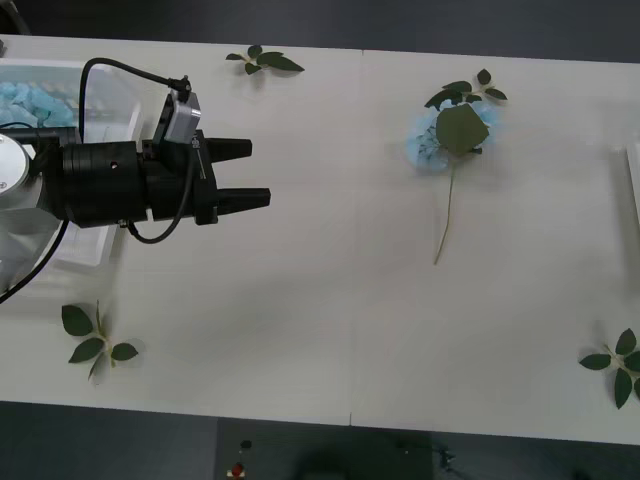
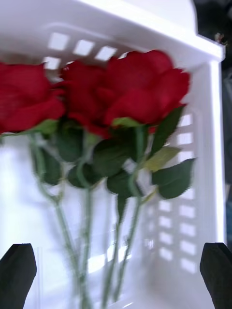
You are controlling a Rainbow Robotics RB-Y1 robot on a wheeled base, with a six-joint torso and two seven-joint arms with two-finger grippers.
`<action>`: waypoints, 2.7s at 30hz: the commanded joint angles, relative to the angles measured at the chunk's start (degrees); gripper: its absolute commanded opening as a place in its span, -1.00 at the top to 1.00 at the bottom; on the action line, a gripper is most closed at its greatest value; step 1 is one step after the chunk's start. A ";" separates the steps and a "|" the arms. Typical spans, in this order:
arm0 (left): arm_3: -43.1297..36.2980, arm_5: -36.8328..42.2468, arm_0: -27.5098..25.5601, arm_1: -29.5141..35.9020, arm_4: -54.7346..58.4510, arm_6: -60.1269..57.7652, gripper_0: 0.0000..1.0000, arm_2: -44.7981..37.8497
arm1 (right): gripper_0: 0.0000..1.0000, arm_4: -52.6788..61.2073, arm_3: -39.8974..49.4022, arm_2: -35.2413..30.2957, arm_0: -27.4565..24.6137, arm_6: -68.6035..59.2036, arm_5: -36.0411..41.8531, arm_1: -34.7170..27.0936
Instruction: Put the red flowers into the right box and the blue flowers into the left box
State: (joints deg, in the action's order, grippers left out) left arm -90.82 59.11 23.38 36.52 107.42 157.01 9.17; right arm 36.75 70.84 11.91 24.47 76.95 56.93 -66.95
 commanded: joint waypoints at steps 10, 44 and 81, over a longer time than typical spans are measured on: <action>-0.50 -0.75 -0.88 -0.75 2.01 -2.01 -0.78 -0.47 | -1.00 5.00 27.42 -1.98 0.76 -42.58 14.35 9.12; -2.96 -1.28 -0.35 1.80 8.69 -2.01 -0.77 -1.96 | -1.00 -18.38 -1.23 14.28 16.58 -30.10 -7.54 37.95; -2.87 -1.28 -0.35 1.80 8.16 -2.01 -0.78 -1.96 | 1.00 -14.25 -0.62 14.63 17.10 -28.87 -12.29 36.81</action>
State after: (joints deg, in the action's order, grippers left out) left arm -91.65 58.11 23.30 36.82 115.79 157.01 7.56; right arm 20.26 65.65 27.34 40.46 45.47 44.76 -28.22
